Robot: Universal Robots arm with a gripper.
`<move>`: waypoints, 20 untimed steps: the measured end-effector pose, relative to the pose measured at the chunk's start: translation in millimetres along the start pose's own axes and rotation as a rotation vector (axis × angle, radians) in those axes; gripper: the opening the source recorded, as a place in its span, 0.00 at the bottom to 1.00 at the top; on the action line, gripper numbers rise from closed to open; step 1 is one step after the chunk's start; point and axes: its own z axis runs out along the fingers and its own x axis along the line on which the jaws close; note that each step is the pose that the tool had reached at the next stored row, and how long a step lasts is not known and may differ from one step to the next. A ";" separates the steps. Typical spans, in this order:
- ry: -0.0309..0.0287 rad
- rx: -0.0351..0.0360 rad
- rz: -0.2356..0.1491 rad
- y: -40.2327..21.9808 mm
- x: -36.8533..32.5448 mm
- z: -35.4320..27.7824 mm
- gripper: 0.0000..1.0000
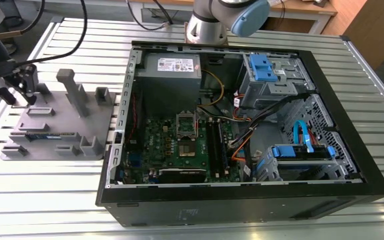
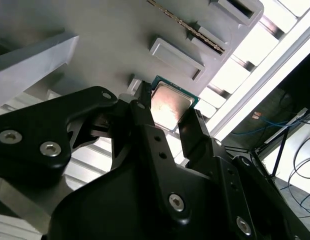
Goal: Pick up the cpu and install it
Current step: 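Pick up the cpu and move it towards the insertion slot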
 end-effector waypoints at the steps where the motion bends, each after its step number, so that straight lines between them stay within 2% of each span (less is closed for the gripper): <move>1: 0.0001 0.0001 0.000 0.1 0.0 -2.3 0.47; 4: 0.0000 0.0001 0.000 0.3 -0.1 -8.8 0.47; 5: 0.0001 0.0001 0.000 0.5 -0.2 -16.9 0.47; 11: 0.0001 0.0000 0.000 0.9 -0.4 -27.2 0.47; 20: 0.0000 0.0000 0.000 0.9 -0.4 -28.3 0.47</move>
